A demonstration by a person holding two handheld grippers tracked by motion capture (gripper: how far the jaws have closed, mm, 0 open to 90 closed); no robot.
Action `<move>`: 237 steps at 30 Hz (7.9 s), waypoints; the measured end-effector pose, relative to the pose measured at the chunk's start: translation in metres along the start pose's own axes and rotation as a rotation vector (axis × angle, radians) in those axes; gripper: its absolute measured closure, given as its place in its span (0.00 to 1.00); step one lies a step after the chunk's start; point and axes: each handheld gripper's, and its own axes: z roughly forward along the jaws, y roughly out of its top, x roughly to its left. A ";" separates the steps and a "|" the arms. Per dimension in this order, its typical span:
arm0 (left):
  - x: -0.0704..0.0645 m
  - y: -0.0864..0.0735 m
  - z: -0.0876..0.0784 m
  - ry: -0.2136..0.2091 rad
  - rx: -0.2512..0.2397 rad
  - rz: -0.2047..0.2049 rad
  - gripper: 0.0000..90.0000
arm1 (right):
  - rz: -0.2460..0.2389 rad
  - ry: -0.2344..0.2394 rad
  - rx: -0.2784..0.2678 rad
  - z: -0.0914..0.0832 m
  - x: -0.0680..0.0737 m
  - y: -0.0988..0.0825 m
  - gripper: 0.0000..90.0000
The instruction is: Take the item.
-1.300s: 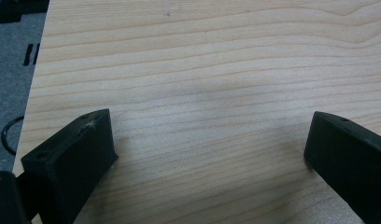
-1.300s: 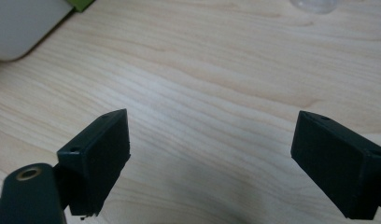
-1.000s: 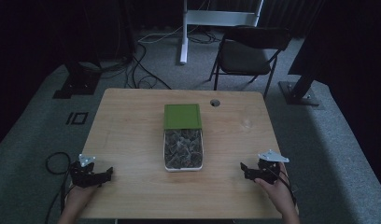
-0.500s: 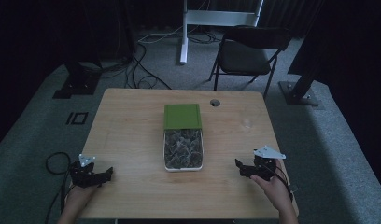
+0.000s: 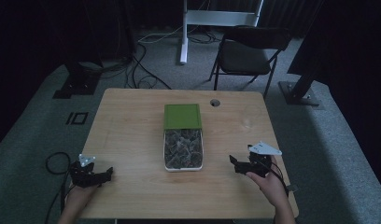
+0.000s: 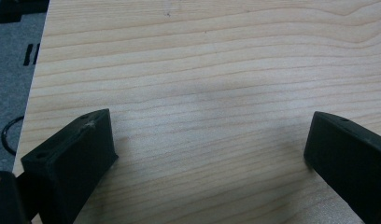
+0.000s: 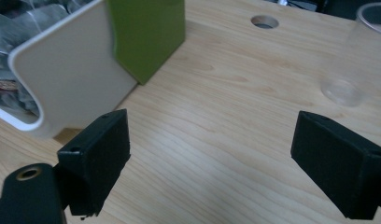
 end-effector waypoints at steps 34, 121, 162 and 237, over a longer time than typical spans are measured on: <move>0.000 0.000 0.000 0.000 -0.001 -0.002 0.03 | -0.093 0.134 -0.070 0.013 0.044 0.049 0.13; 0.000 0.000 0.000 0.000 -0.001 -0.001 0.03 | -0.192 0.284 0.045 0.111 0.152 0.088 0.34; 0.000 0.000 0.000 0.000 -0.001 -0.001 0.03 | -0.105 0.287 -0.025 0.091 0.135 0.092 0.80; 0.000 0.000 0.000 0.000 -0.001 -0.001 0.03 | 0.062 0.017 -0.199 0.028 0.002 0.092 0.81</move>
